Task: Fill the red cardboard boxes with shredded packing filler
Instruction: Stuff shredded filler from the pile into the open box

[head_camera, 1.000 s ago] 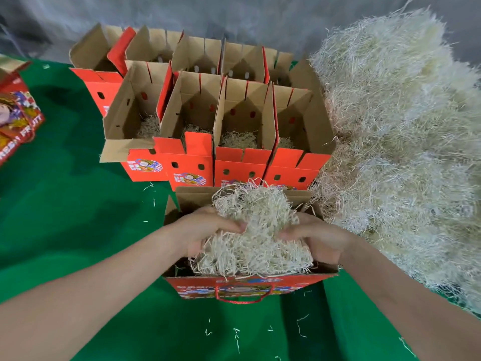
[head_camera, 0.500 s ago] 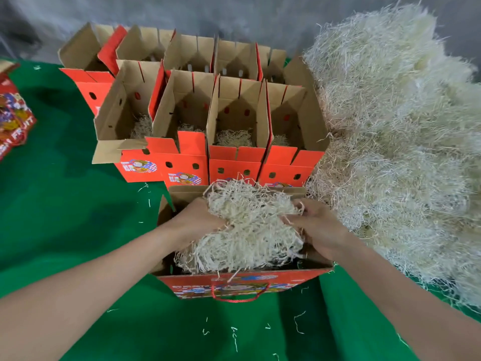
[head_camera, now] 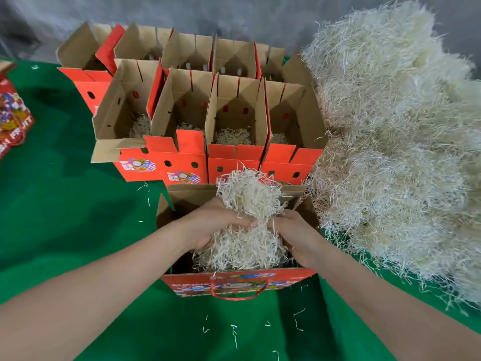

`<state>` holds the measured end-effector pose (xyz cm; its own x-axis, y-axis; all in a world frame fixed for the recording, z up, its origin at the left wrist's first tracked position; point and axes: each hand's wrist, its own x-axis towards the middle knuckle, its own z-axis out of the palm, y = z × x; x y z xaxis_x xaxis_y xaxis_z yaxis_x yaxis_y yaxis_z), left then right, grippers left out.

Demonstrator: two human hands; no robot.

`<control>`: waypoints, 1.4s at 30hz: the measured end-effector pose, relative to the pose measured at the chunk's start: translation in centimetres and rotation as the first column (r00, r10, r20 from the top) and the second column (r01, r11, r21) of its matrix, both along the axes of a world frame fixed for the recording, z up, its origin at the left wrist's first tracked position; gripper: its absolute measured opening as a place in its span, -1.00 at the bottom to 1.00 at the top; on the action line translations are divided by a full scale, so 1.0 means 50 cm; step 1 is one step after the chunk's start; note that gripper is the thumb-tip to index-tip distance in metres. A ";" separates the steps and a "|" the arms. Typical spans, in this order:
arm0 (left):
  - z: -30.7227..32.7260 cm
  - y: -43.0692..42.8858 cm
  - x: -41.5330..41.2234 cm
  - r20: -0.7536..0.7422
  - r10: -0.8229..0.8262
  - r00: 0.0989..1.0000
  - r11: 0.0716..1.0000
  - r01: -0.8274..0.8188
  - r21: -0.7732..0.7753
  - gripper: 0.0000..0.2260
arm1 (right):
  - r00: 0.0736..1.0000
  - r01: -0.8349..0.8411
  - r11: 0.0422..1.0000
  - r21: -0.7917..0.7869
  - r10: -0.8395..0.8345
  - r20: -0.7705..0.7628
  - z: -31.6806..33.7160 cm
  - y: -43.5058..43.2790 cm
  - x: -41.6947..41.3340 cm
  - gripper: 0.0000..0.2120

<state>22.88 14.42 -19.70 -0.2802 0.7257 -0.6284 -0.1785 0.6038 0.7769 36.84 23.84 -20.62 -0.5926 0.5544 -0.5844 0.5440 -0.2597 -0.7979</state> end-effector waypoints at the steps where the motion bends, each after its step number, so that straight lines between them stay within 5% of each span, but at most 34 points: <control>1: -0.005 0.003 -0.001 -0.052 0.020 0.998 1.000 -0.021 -0.018 -0.03 | 0.999 -0.012 0.999 0.031 0.011 0.037 0.004 -0.002 -0.001 -0.79; 4: -0.022 -0.003 -0.029 -0.248 0.092 0.964 0.993 -0.106 -0.043 -0.42 | 0.999 0.033 0.998 0.060 -0.035 0.033 0.026 0.028 0.025 -0.90; 8: -0.031 -0.031 -0.075 -0.302 0.241 0.923 0.961 -0.271 -0.061 -0.49 | 0.982 0.187 0.980 0.071 -0.186 -0.032 0.041 0.070 0.075 -0.91; 12: -0.030 -0.024 -0.053 -0.168 0.191 0.967 0.981 -0.196 -0.010 -0.56 | 0.986 -0.159 0.985 -0.063 0.155 -0.063 0.041 0.047 0.059 -0.27; 14: -0.025 -0.016 -0.032 -0.092 0.186 0.978 0.983 -0.184 0.025 -0.55 | 0.937 -0.350 0.932 -0.094 0.345 -0.063 0.034 0.019 0.035 -0.22; 17: -0.031 -0.020 -0.027 -0.199 0.105 0.974 0.993 -0.093 0.069 -0.45 | 0.954 -0.295 0.955 0.007 0.294 0.055 0.023 0.011 0.016 -0.36; 21: -0.029 -0.059 -0.042 -0.268 0.051 0.962 0.990 -0.014 0.137 -0.65 | 0.950 -0.241 0.953 0.185 0.193 0.245 0.044 0.050 0.040 -0.64; 22: -0.028 -0.066 -0.044 -0.251 0.040 0.967 0.993 -0.010 0.120 -0.60 | 0.940 -0.260 0.947 0.190 0.202 0.276 0.052 0.051 0.044 -0.66; 24: -0.027 -0.077 -0.053 -0.125 0.021 0.992 0.999 -0.018 0.031 -0.18 | 0.918 -0.295 0.934 0.202 0.218 0.332 0.053 0.051 0.046 -0.64; 26: -0.022 -0.087 -0.062 0.029 -0.068 0.997 0.996 0.070 -0.049 0.11 | 0.928 -0.274 0.944 0.185 0.209 0.308 0.052 0.048 0.047 -0.44; 28: -0.018 -0.090 -0.060 0.029 -0.149 0.988 0.985 0.151 -0.086 -0.01 | 0.945 -0.240 0.967 0.089 0.211 0.249 0.053 0.044 0.041 -0.20; 30: -0.027 -0.087 -0.051 -0.123 -0.134 0.983 0.988 0.124 -0.088 -0.42 | 0.935 -0.255 0.967 0.016 0.243 0.258 0.051 0.037 0.036 -0.06; 31: -0.024 -0.086 -0.044 -0.196 -0.116 0.974 0.992 0.104 -0.070 -0.60 | 0.921 -0.278 0.961 0.013 0.262 0.289 0.049 0.034 0.037 -0.12; 34: -0.025 -0.098 -0.045 -0.305 -0.051 0.951 0.998 0.063 0.028 -0.61 | 0.900 -0.301 0.935 0.185 0.215 0.379 0.034 0.040 0.053 -0.55; 36: -0.029 -0.111 -0.052 -0.325 -0.078 0.942 0.994 0.097 0.043 -0.66 | 0.923 -0.266 0.948 0.174 0.198 0.330 0.029 0.051 0.063 -0.41; 39: -0.020 -0.119 -0.050 -0.253 -0.221 0.942 0.974 0.225 -0.012 -0.58 | 0.969 -0.246 0.969 -0.019 0.246 0.033 0.045 0.048 0.054 -0.12; 42: -0.010 -0.109 -0.038 0.013 -0.115 0.993 0.993 0.115 0.009 -0.50 | 0.942 -0.335 0.941 -0.052 0.335 -0.023 0.037 0.027 0.029 -0.27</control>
<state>20.97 8.97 -20.20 -0.1858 0.7576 -0.6257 -0.1189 0.6148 0.7797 38.29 25.19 -18.78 -0.7467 0.2898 -0.5987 0.5961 -0.1078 -0.7957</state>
